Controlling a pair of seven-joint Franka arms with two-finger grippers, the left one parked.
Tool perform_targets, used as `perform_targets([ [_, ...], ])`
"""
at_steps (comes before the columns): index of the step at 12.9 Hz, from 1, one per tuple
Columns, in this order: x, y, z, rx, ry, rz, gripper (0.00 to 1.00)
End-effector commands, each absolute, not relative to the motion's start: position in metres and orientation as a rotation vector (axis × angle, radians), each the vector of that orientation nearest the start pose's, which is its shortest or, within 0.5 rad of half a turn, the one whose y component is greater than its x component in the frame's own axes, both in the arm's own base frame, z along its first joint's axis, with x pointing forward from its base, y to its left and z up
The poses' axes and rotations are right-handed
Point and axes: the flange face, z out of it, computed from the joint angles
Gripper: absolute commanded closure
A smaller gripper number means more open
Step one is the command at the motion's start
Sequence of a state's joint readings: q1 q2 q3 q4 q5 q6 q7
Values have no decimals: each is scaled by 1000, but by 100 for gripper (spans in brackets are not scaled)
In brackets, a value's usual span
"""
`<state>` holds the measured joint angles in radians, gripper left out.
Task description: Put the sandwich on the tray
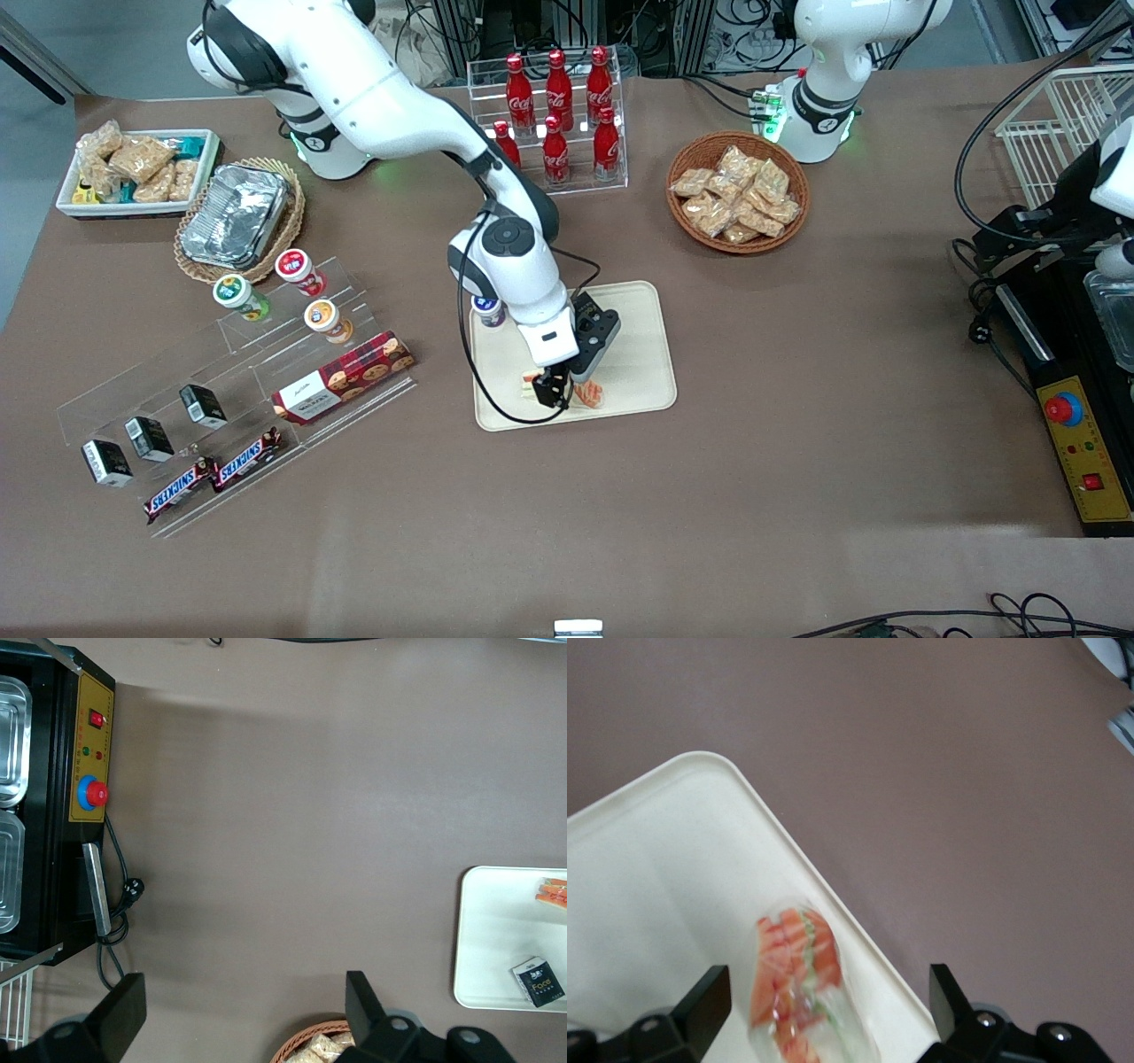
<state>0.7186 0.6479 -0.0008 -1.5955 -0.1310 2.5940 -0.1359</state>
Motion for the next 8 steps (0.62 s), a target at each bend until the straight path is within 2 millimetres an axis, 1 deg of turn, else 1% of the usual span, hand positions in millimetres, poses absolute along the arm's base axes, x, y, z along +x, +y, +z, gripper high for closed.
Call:
perform_targets([
  [1,537,455,371,-2878,-1178,-428,1],
  [2,542,437,397,-2922,-1116,-402,1],
  [3,551,411,422,-2963,-1048,-380,1],
  [4,562,379,444,-3008,-969,-350,1],
  [5,574,340,463,-3047,-881,-306,1],
  [7,582,276,497,-3061,-672,-190,1],
  [8,589,238,510,-3080,-558,-172,1],
])
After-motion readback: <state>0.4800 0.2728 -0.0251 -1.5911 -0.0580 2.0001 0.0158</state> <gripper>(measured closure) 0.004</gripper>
